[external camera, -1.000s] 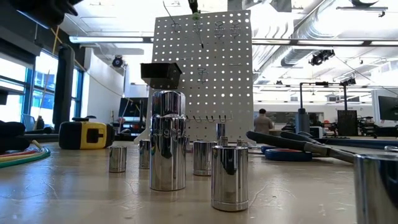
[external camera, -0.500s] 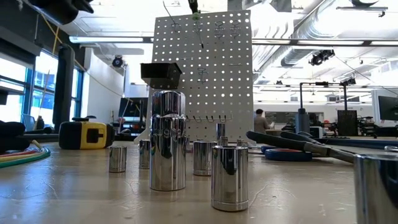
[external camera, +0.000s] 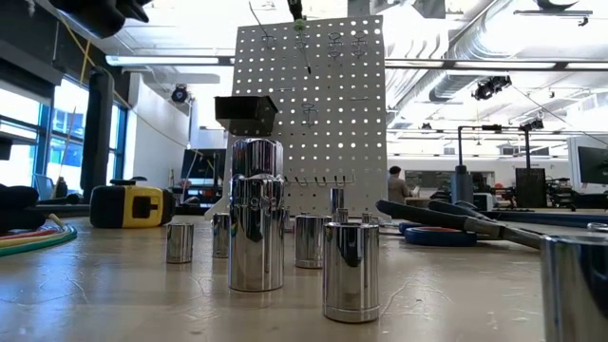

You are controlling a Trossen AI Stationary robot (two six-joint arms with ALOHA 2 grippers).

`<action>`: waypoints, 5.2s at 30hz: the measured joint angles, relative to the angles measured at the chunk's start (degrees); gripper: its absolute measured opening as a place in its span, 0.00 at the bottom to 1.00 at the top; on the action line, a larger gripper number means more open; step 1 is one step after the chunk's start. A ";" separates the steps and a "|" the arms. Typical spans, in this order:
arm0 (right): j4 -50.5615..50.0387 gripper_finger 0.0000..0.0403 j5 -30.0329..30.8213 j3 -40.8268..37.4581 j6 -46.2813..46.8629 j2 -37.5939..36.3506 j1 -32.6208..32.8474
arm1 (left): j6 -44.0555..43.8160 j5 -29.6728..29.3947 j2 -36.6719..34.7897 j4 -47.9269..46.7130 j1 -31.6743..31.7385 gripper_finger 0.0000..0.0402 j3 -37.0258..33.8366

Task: Hang tools onto peg board
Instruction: Hang the red screwdriver on the white peg board

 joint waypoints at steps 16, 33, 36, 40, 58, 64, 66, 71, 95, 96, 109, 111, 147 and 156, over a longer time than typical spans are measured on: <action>-8.49 0.19 6.87 0.02 3.43 -0.75 0.00 | 0.22 -1.86 -0.48 -4.71 0.03 0.21 0.02; -12.91 0.47 15.50 0.02 1.10 -7.76 4.57 | -1.11 -5.01 -7.53 -33.17 1.92 0.21 4.44; -9.02 0.50 13.89 0.04 -0.14 -6.98 4.76 | -1.05 -5.16 -6.53 -40.31 1.95 0.21 8.14; -6.35 0.51 11.47 0.04 -1.17 -6.08 4.74 | -1.08 -5.16 -4.77 -47.42 1.95 0.21 12.08; -1.88 0.51 9.46 0.02 -4.91 -1.63 4.74 | -2.63 -4.81 -0.42 -51.08 1.95 0.21 15.30; -1.42 0.46 8.73 0.02 -4.39 -1.44 4.60 | -2.64 -4.79 -0.44 -50.92 1.93 0.21 15.30; -1.49 0.42 8.42 0.02 -4.28 -1.41 4.47 | -2.66 -4.81 -0.44 -50.93 1.90 0.21 15.30; -0.10 0.34 8.33 0.02 -4.28 -1.21 4.46 | -2.71 -4.81 -0.44 -50.87 1.92 0.21 15.30; 0.45 0.22 9.40 0.02 -4.08 -0.20 3.72 | -1.57 -7.61 -0.50 -50.79 1.71 0.30 15.32; 0.03 0.22 9.93 0.02 -4.08 -0.65 3.72 | -1.39 -8.40 -0.54 -51.11 1.68 0.35 15.27; -0.74 0.22 19.80 2.63 -9.61 -13.17 2.11 | -0.22 -16.41 -4.85 -56.70 1.35 0.68 15.26; -1.25 0.22 19.80 3.80 -10.25 -14.56 0.61 | -1.23 -16.41 -4.78 -59.19 1.26 0.68 15.26; -0.19 0.22 2.32 8.04 -1.09 -10.47 -26.27 | -6.05 -16.44 2.67 -66.39 -0.94 0.69 15.20; -2.37 0.22 2.79 8.04 -1.05 -10.35 -26.29 | -6.02 -16.44 2.67 -66.52 -0.94 0.69 15.21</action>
